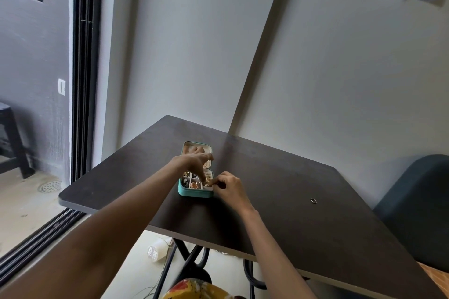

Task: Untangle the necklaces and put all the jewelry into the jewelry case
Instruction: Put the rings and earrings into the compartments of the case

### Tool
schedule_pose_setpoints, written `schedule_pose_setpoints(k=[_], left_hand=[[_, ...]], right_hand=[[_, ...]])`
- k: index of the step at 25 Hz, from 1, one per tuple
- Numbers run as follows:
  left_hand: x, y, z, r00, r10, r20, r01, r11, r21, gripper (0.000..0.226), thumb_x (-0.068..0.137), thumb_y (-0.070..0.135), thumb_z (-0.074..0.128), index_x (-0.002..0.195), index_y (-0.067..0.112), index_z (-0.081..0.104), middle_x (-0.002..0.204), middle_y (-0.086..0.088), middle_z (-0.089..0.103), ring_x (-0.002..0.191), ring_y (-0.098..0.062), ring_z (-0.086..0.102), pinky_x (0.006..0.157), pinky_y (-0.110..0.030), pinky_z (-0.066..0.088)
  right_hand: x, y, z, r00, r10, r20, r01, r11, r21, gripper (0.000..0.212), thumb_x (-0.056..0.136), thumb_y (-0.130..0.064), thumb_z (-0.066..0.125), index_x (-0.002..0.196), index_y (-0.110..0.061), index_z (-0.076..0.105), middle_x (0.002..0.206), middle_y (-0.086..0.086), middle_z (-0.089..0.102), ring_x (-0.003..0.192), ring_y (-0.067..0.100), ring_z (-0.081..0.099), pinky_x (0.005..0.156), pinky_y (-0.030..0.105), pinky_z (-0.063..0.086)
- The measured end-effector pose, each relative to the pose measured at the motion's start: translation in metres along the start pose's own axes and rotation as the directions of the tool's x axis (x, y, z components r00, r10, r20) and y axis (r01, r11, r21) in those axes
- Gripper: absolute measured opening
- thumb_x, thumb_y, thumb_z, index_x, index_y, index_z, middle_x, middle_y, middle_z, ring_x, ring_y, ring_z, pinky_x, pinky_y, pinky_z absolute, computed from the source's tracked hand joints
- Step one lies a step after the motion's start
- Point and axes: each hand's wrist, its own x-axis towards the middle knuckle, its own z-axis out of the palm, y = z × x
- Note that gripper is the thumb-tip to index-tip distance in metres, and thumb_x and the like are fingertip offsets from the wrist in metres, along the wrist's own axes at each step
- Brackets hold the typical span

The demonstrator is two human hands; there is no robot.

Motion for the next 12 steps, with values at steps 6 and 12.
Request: schedule_pose_setpoints(k=[6, 12], left_hand=[[0.001, 0.003, -0.001, 1.0, 0.004, 0.003, -0.004, 1.0, -0.009, 0.086, 0.071, 0.041, 0.077, 0.142, 0.034, 0.029, 0.145, -0.006, 0.025, 0.14, -0.026, 0.014, 0.113, -0.05, 0.004], [0.005, 0.024, -0.006, 0.996, 0.069, -0.058, -0.077, 0.985, -0.154, 0.055, 0.085, 0.028, 0.065, 0.135, 0.029, 0.044, 0.139, -0.006, 0.037, 0.136, -0.025, 0.028, 0.113, -0.046, 0.016]], right_hand=[[0.002, 0.0, -0.003, 0.998, 0.039, 0.048, -0.04, 0.999, 0.022, 0.014, 0.085, -0.011, 0.063, 0.094, -0.009, 0.074, 0.099, 0.005, 0.061, 0.084, 0.01, 0.055, 0.075, 0.014, 0.044], [-0.003, 0.021, -0.019, 0.937, 0.245, -0.25, -0.202, 0.962, 0.185, 0.016, 0.091, -0.016, 0.059, 0.101, -0.01, 0.069, 0.103, 0.004, 0.069, 0.086, 0.009, 0.058, 0.069, 0.013, 0.038]])
